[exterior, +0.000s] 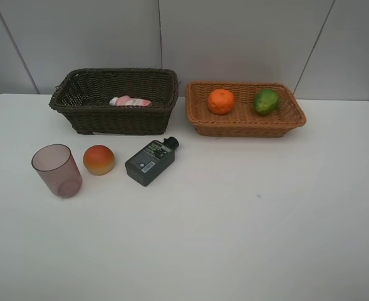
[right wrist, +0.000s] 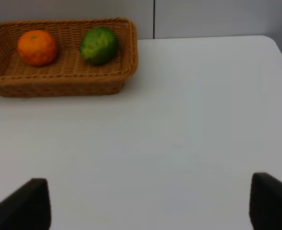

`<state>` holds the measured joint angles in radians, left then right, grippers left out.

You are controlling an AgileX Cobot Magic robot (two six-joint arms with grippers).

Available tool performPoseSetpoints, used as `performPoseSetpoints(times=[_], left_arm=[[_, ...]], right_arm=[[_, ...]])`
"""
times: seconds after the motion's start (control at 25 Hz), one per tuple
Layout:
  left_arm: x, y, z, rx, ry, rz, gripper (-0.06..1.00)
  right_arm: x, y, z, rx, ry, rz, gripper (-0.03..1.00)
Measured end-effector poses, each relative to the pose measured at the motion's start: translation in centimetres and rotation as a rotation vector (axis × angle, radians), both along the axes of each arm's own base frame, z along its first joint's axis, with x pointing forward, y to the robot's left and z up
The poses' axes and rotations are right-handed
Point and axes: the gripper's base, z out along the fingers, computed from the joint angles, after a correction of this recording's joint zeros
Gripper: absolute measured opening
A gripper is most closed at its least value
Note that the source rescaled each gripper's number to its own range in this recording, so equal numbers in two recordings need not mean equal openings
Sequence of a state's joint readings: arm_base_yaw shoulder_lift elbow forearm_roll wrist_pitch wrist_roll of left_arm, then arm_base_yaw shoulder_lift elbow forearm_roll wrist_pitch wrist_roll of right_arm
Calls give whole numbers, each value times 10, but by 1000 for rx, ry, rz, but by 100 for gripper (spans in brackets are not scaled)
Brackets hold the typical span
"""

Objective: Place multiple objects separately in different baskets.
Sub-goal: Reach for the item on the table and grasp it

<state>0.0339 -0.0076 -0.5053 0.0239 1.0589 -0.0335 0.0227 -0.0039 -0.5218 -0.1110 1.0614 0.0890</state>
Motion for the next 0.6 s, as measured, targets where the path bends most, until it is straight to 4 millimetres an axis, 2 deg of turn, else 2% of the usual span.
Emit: performPoseSetpoints(times=[0.6], left_arm=[[0,0,0,0,0,0,93]], right_arm=[[0,0,0,0,0,0,79]])
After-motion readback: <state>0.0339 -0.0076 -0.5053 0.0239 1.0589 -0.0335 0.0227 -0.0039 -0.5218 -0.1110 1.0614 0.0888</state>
